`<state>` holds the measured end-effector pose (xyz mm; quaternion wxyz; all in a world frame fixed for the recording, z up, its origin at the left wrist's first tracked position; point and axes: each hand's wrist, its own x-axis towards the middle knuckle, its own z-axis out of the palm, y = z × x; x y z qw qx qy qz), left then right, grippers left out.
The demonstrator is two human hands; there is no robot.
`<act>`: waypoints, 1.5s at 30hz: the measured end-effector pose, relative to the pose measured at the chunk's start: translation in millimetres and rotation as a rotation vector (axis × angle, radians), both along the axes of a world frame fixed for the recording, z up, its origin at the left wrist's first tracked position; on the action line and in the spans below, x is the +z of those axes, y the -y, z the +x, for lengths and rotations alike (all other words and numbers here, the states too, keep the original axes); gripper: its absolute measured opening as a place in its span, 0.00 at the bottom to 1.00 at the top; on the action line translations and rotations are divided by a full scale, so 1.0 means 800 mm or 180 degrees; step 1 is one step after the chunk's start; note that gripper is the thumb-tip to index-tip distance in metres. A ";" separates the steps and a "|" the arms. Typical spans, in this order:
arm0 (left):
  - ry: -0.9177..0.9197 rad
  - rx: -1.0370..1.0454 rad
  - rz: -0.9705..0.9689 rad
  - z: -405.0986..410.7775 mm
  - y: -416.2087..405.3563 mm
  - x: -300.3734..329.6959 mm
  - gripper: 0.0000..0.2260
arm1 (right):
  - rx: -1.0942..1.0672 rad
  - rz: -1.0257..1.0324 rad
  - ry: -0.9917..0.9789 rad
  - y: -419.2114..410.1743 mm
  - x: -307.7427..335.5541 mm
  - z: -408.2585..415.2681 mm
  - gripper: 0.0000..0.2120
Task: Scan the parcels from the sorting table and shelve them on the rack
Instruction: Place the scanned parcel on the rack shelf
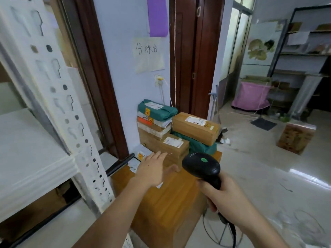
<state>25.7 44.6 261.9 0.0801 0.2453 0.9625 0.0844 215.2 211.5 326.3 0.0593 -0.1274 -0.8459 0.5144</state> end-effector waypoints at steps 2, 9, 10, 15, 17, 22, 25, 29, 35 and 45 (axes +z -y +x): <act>0.0083 0.0214 0.0068 -0.018 -0.015 -0.004 0.44 | 0.0119 0.0001 0.0061 -0.027 0.000 -0.029 0.05; 0.0208 0.0599 0.0152 -0.080 -0.049 -0.027 0.39 | 0.0465 -0.0013 0.0263 -0.083 -0.010 -0.122 0.05; 0.0211 0.0622 0.0127 -0.089 -0.053 -0.029 0.39 | 0.0499 0.0013 0.0280 -0.088 -0.013 -0.135 0.05; 0.0263 0.0715 0.0028 -0.148 -0.076 -0.048 0.39 | 0.0605 0.0049 0.0390 -0.112 -0.024 -0.201 0.06; 0.0245 0.0753 0.0070 -0.175 -0.084 -0.059 0.38 | 0.0678 0.0043 0.0490 -0.120 -0.032 -0.227 0.06; 0.0314 0.0923 0.0041 -0.239 -0.096 -0.089 0.39 | 0.0689 0.0004 0.0589 -0.136 -0.047 -0.294 0.07; 0.0346 0.1064 0.0015 -0.274 -0.089 -0.113 0.38 | 0.0769 -0.0024 0.0665 -0.132 -0.058 -0.335 0.07; 0.0421 0.1324 0.0005 -0.301 -0.079 -0.143 0.35 | 0.1046 -0.0122 0.0871 -0.124 -0.080 -0.386 0.06; 0.0757 0.2057 -0.0078 -0.325 -0.067 -0.217 0.29 | 0.1417 -0.0101 0.1261 -0.107 -0.121 -0.449 0.06; 0.1803 0.3576 0.0578 -0.357 -0.063 -0.353 0.32 | 0.2138 -0.0295 0.1598 -0.096 -0.187 -0.519 0.19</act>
